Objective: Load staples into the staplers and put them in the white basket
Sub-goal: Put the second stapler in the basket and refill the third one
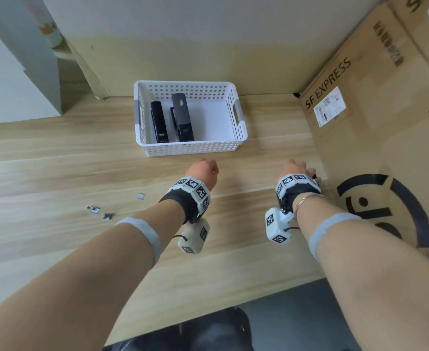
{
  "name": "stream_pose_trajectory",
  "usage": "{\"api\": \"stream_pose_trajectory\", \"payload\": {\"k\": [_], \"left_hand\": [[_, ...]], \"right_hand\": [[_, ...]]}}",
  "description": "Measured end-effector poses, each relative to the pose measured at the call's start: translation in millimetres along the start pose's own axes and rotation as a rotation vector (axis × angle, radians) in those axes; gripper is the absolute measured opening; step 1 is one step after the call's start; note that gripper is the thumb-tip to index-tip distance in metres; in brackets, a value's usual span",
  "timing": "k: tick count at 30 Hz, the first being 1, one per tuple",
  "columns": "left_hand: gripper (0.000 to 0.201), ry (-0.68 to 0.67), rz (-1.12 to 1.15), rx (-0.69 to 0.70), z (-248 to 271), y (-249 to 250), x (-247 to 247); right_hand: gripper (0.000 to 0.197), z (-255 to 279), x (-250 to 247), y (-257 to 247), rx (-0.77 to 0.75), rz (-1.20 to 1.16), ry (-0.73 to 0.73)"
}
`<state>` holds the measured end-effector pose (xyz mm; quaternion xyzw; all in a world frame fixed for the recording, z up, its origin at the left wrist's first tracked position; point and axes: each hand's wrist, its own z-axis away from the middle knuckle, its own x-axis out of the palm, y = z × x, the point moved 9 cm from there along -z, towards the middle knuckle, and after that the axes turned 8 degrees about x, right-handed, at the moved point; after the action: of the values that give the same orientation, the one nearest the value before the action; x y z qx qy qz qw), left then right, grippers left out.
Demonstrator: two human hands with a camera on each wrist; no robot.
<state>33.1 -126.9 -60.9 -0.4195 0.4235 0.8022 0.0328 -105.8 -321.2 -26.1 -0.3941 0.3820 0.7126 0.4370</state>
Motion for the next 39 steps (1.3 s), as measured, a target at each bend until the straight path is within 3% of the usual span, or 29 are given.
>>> {"api": "stream_pose_trajectory", "payload": {"k": [7, 13, 16, 20, 26, 29, 34, 37, 39], "left_hand": [[0.030, -0.046, -0.043, -0.010, 3.4, -5.6, 29.4], [0.029, -0.075, -0.076, -0.028, 0.5, -14.9, 25.7], [0.031, -0.072, -0.090, -0.040, -0.1, -23.1, 14.7], [0.029, -0.090, -0.095, -0.060, 5.8, -39.4, -0.1], [0.030, -0.038, -0.075, -0.106, 22.2, -73.2, -31.2], [0.034, -0.029, -0.061, -0.122, 31.4, -88.5, -41.1], [0.034, -0.098, -0.082, -0.115, 43.9, -97.2, -35.4], [0.036, -0.121, -0.082, -0.112, 48.3, -95.8, -30.0], [0.035, -0.123, -0.086, -0.096, 49.2, -93.1, -28.1]], "right_hand": [[0.046, -16.0, 14.1, 41.4, 0.029, -0.086, 0.018], [0.042, -14.3, -3.5, 24.6, -0.037, 0.064, -0.038], [0.046, 9.1, -14.1, -13.4, -0.138, 0.021, -0.034], [0.033, 57.9, -24.4, -86.1, -0.439, 0.068, -0.039], [0.037, 129.1, -3.6, -168.3, -0.797, 0.186, -0.139], [0.036, 152.3, 12.4, -186.5, -0.864, 0.236, -0.191], [0.041, 172.6, 32.9, -200.2, -1.008, 0.283, -0.149], [0.055, 168.6, 39.0, -198.4, -1.023, 0.349, -0.201], [0.057, 160.0, 30.8, -191.7, -0.977, 0.237, -0.302]]}}
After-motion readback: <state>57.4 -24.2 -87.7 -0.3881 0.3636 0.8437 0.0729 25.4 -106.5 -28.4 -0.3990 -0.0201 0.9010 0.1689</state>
